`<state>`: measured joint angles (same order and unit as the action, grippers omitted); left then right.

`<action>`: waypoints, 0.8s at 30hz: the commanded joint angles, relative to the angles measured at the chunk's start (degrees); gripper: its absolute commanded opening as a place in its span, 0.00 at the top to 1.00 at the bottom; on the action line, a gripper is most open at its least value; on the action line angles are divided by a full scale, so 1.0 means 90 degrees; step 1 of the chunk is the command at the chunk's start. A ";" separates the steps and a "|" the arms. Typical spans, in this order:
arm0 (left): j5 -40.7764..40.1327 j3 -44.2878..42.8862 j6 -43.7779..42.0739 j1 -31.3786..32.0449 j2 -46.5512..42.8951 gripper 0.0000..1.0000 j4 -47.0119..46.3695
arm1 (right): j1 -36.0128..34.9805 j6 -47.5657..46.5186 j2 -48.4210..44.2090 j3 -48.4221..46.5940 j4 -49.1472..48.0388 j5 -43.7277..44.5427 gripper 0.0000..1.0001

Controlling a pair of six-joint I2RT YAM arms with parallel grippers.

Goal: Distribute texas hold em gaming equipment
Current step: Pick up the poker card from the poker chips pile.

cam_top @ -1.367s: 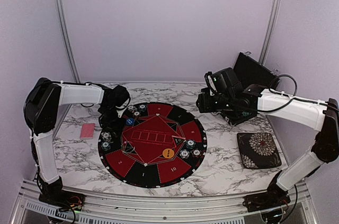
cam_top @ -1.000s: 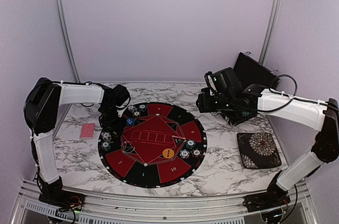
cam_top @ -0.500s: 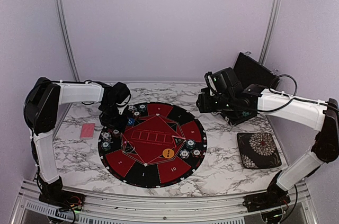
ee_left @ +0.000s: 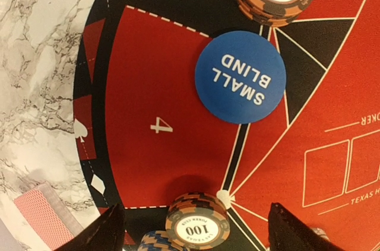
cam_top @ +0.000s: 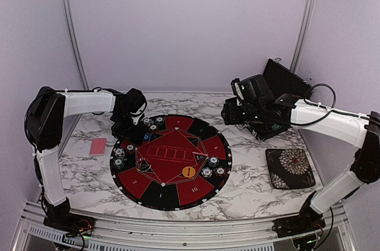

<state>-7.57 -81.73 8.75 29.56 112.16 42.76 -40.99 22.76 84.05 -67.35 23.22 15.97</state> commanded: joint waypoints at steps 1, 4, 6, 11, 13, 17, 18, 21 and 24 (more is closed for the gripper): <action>-0.0055 -0.0150 0.0025 -0.0037 -0.0418 0.12 0.0024 | 0.0042 0.0127 -0.0334 -0.0164 -0.0227 0.0260 0.35; -0.0055 -0.0111 0.0023 -0.0042 -0.0548 0.06 0.0021 | 0.0035 0.0139 -0.0459 -0.0137 -0.0313 0.0377 0.33; -0.0078 -0.0075 0.0021 -0.0042 -0.0661 0.02 0.0021 | 0.0041 0.0137 -0.0541 -0.0093 -0.0387 0.0465 0.32; -0.0111 -0.0023 0.0050 -0.0041 -0.0841 0.01 -0.0007 | 0.0041 0.0146 -0.0745 0.0011 -0.0587 0.0703 0.27; -0.0106 -0.0013 0.0073 -0.0039 -0.0900 0.01 -0.0032 | 0.0039 0.0157 -0.0807 0.0015 -0.0614 0.0788 0.25; -0.0152 0.0054 0.0147 -0.0042 -0.1070 0.01 -0.0089 | 0.0037 0.0148 -0.0912 0.0034 -0.0695 0.1036 0.16; -0.0168 0.0086 0.0170 -0.0042 -0.1117 0.01 -0.0125 | 0.0034 0.0126 -0.0927 0.0018 -0.0691 0.1105 0.14; -0.0305 0.0172 0.0240 -0.0040 -0.1266 0.01 -0.0201 | 0.0038 0.0053 -0.0922 -0.0019 -0.0691 0.1216 0.06; -0.0606 0.0290 0.0353 -0.0059 -0.1420 0.01 -0.0280 | 0.0039 -0.0014 -0.0887 -0.0054 -0.0730 0.1194 0.01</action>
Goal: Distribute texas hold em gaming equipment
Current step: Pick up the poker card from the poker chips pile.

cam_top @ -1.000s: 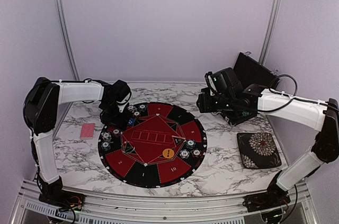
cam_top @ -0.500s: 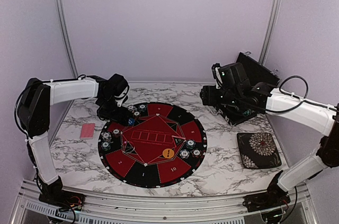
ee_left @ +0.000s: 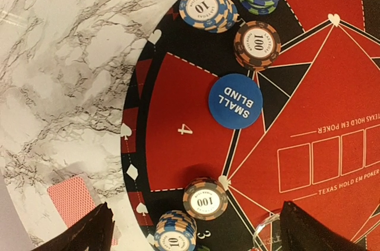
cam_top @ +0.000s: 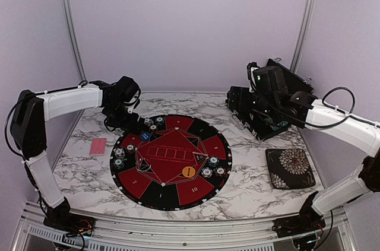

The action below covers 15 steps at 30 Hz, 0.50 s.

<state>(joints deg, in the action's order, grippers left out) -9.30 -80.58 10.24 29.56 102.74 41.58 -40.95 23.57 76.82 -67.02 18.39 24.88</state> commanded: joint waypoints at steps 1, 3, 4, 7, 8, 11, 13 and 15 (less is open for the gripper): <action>-0.0529 0.0215 0.0230 -0.0065 -0.0433 0.01 -0.0182 | 0.0033 -0.0123 -0.0071 -0.0084 -0.0227 0.0212 0.02; -0.0702 0.0324 0.0349 -0.0106 -0.0601 0.01 -0.0250 | 0.0031 -0.0194 -0.0054 -0.0043 -0.0332 0.0206 0.02; -0.0784 0.0395 0.0426 -0.0136 -0.0674 0.01 -0.0289 | 0.0031 -0.0240 -0.0062 -0.0002 -0.0405 0.0205 0.01; -0.1057 0.0617 0.0738 -0.0232 -0.0940 0.01 -0.0347 | 0.0034 -0.0421 -0.0061 0.0106 -0.0619 0.0107 0.02; -0.1162 0.0704 0.0863 -0.0271 -0.1009 0.01 -0.0345 | 0.0038 -0.0493 -0.0045 0.0129 -0.0668 -0.0001 0.01; -0.1274 0.0978 0.1209 -0.0475 -0.1170 0.01 -0.0309 | 0.0029 -0.0702 0.0099 0.0064 -0.0666 -0.0458 0.02; -0.1097 0.1100 0.1488 -0.0696 -0.1230 0.01 -0.0205 | 0.0033 -0.0766 0.0281 -0.0047 -0.0515 -0.0719 0.01; -0.0934 0.1271 0.1648 -0.0945 -0.1346 0.01 -0.0142 | 0.0029 -0.0825 0.0462 -0.0120 -0.0407 -0.0949 0.01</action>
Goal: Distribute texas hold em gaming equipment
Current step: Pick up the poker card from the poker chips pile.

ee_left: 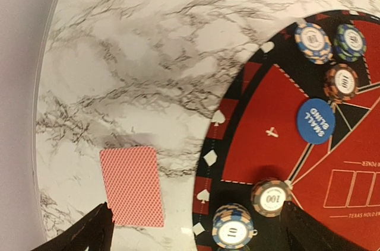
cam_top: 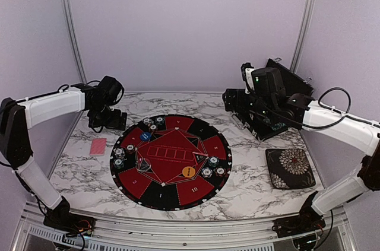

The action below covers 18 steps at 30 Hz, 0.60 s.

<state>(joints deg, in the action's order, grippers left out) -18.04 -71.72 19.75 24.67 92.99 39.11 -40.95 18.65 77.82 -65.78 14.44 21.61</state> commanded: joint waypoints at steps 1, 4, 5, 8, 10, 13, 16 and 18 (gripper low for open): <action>0.0134 0.0398 0.0627 -0.0530 -0.0327 0.01 0.0129 | 0.0037 -0.0298 0.0417 -0.0270 0.0069 -0.0691 0.01; 0.0476 0.0672 0.0588 -0.0919 -0.0512 0.01 0.0136 | 0.0028 -0.0386 0.0500 -0.0206 0.0016 -0.0915 0.02; 0.0587 0.0749 0.0524 -0.1043 -0.0543 0.01 0.0128 | 0.0032 -0.0429 0.0508 -0.0167 -0.0033 -0.0977 0.02; 0.0830 0.0879 0.0188 -0.1345 -0.0468 0.01 0.0114 | 0.0035 -0.0548 0.0491 -0.0085 -0.0199 -0.1138 0.01; 0.0947 0.0915 0.0027 -0.1506 -0.0366 0.01 0.0112 | 0.0027 -0.0608 0.0508 -0.0074 -0.0233 -0.1197 0.01; 0.1112 0.0938 -0.0214 -0.1687 -0.0226 0.01 0.0047 | 0.0032 -0.0670 0.0523 -0.0058 -0.0265 -0.1262 0.01; 0.1272 0.0903 -0.0402 -0.1805 0.0032 0.01 0.0000 | 0.0032 -0.0715 0.0523 -0.0002 -0.0331 -0.1384 0.01; 0.1356 0.0867 -0.0495 -0.1822 0.0257 0.01 -0.0007 | 0.0031 -0.0724 0.0523 0.0012 -0.0343 -0.1460 0.02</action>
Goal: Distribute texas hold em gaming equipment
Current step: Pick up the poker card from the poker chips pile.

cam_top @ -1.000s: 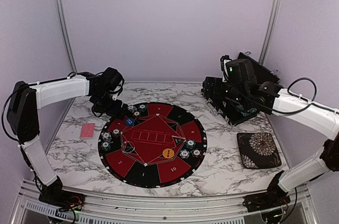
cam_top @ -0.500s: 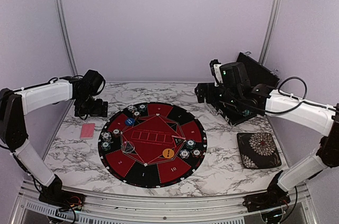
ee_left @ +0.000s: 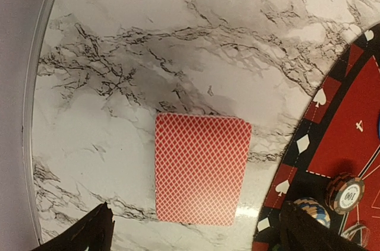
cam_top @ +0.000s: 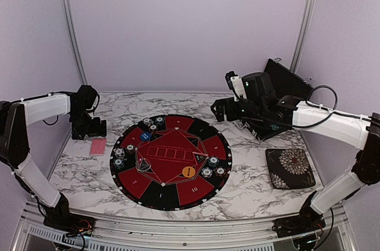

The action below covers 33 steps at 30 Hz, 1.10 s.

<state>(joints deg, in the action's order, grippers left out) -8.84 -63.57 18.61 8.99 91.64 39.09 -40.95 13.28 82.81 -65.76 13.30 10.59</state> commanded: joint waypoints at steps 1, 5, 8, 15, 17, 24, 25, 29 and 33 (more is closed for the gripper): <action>0.0421 -0.0059 -0.0457 -0.0081 0.0493 0.01 -0.0011 | 0.0029 -0.0128 -0.0038 0.0011 -0.0213 -0.0256 0.02; 0.0393 -0.0122 -0.0569 -0.0098 0.0834 0.01 -0.0020 | 0.0037 -0.0151 -0.0072 0.0048 -0.0228 -0.0264 0.02; 0.0377 -0.0169 -0.0623 -0.0137 0.1058 0.01 -0.0049 | 0.0029 -0.0152 -0.0116 0.0083 -0.0252 -0.0251 0.02; 0.0363 -0.0351 -0.0693 -0.0219 0.1494 0.01 -0.0054 | 0.0033 -0.0113 -0.0184 0.0194 -0.0260 -0.0205 0.02; 0.0404 -0.0364 -0.0727 -0.0242 0.1564 0.01 -0.0052 | 0.0036 -0.0087 -0.0210 0.0229 -0.0271 -0.0189 0.02; 0.0492 -0.0117 -0.0796 -0.0252 0.1573 0.08 -0.0072 | 0.0036 -0.0031 -0.0272 0.0317 -0.0252 -0.0167 0.03; 0.0502 -0.0065 -0.0791 -0.0257 0.1555 0.11 -0.0071 | 0.0032 -0.0025 -0.0283 0.0344 -0.0256 -0.0172 0.03; 0.0447 0.0110 -0.0779 -0.0257 0.1462 0.21 -0.0105 | 0.0036 0.0017 -0.0303 0.0381 -0.0243 -0.0207 0.03; 0.0362 0.0219 -0.0755 -0.0255 0.1454 0.29 -0.0098 | 0.0033 0.0026 -0.0319 0.0400 -0.0241 -0.0215 0.04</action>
<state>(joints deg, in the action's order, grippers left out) -4.08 -64.12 12.36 7.05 104.20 36.73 -40.93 12.69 81.71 -61.98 12.27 8.84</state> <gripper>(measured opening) 0.736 0.966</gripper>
